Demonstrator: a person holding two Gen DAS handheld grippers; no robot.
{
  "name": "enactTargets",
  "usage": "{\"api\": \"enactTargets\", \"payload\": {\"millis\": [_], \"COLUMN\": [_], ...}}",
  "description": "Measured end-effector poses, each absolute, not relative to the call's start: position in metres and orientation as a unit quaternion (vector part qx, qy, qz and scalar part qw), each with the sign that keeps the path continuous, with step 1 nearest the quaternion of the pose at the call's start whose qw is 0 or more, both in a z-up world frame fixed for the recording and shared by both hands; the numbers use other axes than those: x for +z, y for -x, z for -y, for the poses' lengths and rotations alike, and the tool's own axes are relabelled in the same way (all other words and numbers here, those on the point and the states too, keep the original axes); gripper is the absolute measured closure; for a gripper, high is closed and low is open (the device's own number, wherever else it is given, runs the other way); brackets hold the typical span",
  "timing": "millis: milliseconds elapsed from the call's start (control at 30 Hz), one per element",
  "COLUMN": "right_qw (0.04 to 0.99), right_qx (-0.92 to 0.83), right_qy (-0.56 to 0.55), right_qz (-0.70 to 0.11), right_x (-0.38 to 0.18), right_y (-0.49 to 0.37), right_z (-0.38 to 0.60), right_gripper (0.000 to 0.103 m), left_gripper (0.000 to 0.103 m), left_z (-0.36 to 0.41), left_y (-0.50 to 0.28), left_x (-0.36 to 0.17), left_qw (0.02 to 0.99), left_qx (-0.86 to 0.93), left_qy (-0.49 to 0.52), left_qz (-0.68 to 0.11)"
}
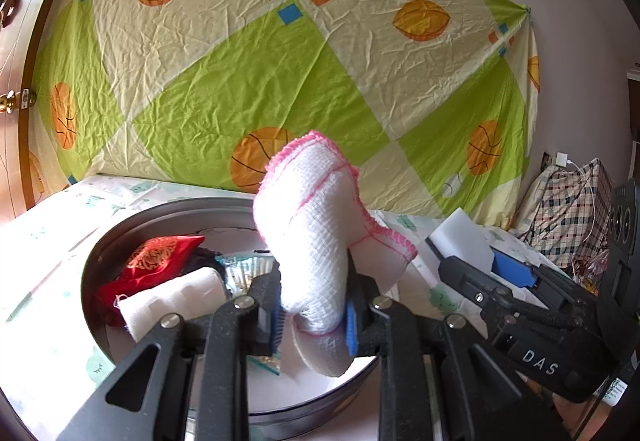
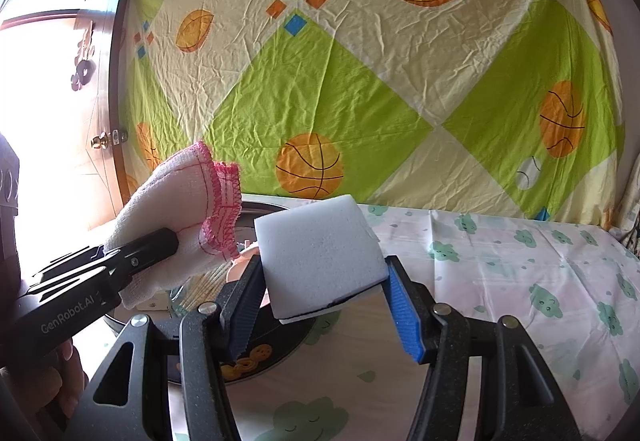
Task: Organize soft objects
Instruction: 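Carry the gauze cloth and white sponge over the tin with both tools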
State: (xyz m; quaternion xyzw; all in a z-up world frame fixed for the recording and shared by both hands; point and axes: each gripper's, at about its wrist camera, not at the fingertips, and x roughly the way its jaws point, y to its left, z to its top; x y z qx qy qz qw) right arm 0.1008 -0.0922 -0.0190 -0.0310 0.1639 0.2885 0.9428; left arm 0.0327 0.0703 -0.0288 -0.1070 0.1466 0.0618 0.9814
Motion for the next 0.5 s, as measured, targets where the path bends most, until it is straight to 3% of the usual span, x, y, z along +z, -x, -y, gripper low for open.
{"api": "enactTargets", "payload": {"millis": [500], "right_qw": [0.929], "right_qx": [0.322], "right_qy": [0.027], "right_qz": [-0.181], "right_x": [0.006], "right_y": [-0.127], "right_z": [0.064], "right_gripper": [0.042], "left_gripper": [0.081], "left_z": [-0.103], "left_y": [-0.038], "left_x": [-0.022], "left_qw": [0.975], "left_qx": [0.089], "left_qy": [0.101], "left_qz": [-0.177]}}
